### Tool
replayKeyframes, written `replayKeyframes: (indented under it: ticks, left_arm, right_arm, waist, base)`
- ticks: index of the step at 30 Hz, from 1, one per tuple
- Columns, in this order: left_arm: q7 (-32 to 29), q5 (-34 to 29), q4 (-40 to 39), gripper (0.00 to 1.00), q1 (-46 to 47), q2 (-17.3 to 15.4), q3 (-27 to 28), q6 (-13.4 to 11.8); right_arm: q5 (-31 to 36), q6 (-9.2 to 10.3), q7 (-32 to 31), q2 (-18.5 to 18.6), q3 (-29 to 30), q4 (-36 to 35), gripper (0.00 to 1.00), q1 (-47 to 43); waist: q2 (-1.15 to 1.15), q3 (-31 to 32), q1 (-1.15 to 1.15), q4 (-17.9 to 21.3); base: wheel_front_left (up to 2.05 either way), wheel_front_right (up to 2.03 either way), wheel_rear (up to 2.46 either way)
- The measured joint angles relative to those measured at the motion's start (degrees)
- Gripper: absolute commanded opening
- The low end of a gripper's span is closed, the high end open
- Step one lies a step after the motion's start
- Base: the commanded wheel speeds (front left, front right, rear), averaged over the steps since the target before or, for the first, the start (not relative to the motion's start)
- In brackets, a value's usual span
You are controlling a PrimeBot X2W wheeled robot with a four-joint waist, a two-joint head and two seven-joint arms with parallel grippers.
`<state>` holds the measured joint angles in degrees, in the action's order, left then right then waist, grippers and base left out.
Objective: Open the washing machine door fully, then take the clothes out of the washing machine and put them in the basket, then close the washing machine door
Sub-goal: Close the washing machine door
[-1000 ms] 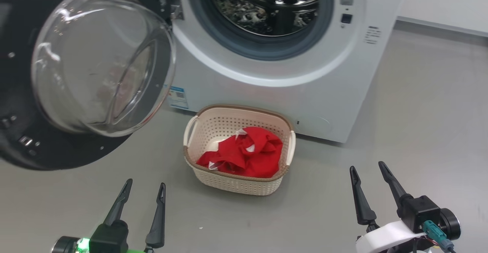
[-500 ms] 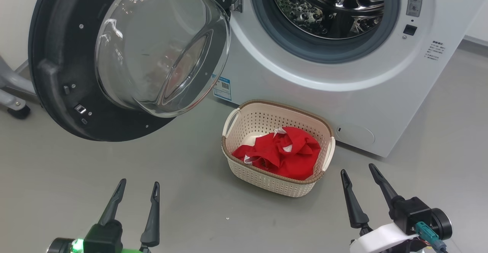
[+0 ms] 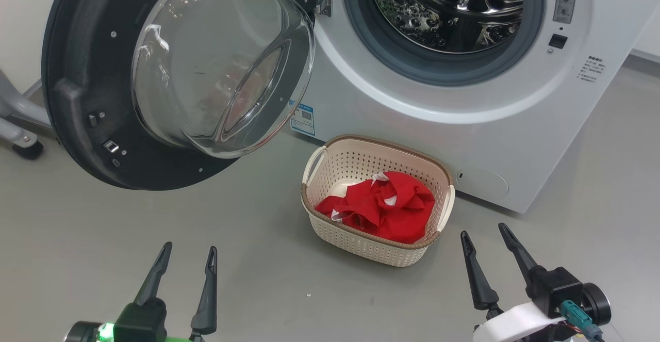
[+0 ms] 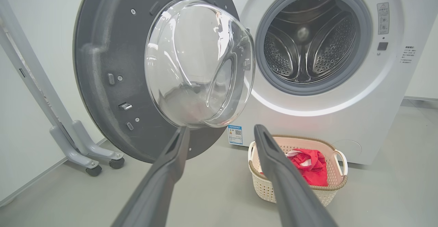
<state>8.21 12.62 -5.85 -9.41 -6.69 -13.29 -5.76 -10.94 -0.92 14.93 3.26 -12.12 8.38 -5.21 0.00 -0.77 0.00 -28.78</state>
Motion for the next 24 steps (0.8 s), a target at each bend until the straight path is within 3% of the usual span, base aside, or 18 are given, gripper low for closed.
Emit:
replayKeyframes:
  ticks: [2,3,5,8,15,21,24]
  left_arm:
    - [0.0,0.0,0.0,0.97,0.0,0.0,0.0,0.0]
    - [0.0,0.0,0.0,0.69,0.0,0.0,-0.1,0.0]
    - [0.5,0.8,0.0,0.02,0.0,0.2,0.0,0.0]
    - [1.2,3.3,-0.4,0.0,0.0,0.8,0.0,0.4]
    - [1.5,12.1,-3.2,0.0,0.1,2.2,-1.6,5.7]
    - [2.6,36.1,-9.9,0.0,0.4,4.4,-1.5,13.1]
    - [3.6,45.2,-13.9,0.0,0.6,4.4,-1.8,13.5]
  right_arm:
    - [0.0,0.0,0.0,0.0,0.0,0.0,1.0,0.0]
    - [0.0,0.0,0.0,0.0,0.0,0.0,1.0,0.0]
    - [0.0,0.0,0.0,0.0,0.0,0.0,1.0,0.0]
    - [0.0,0.0,0.0,0.0,0.0,0.1,1.0,0.1]
    - [0.0,0.01,0.0,0.0,-0.2,0.1,1.0,0.1]
    - [0.2,0.01,0.0,0.0,-0.6,-0.1,1.0,0.4]
    - [0.4,0.0,0.0,0.3,-0.7,-0.2,1.0,1.1]
  waist:
    - [0.0,0.0,0.0,0.0]
    - [0.0,0.0,0.0,-0.1]
    - [0.0,0.0,0.0,-0.1]
    - [0.0,0.0,0.0,-0.3]
    - [0.0,-0.1,0.0,-0.5]
    - [0.0,-1.1,0.0,-0.4]
    - [0.0,-1.8,0.0,-0.4]
  base:
    - [0.0,0.0,0.0]
    - [0.0,0.0,0.0]
    - [0.0,0.0,0.0]
    - [0.0,0.0,0.0]
    - [0.0,0.0,0.0]
    - [0.0,0.0,0.0]
    - [0.0,0.0,0.0]
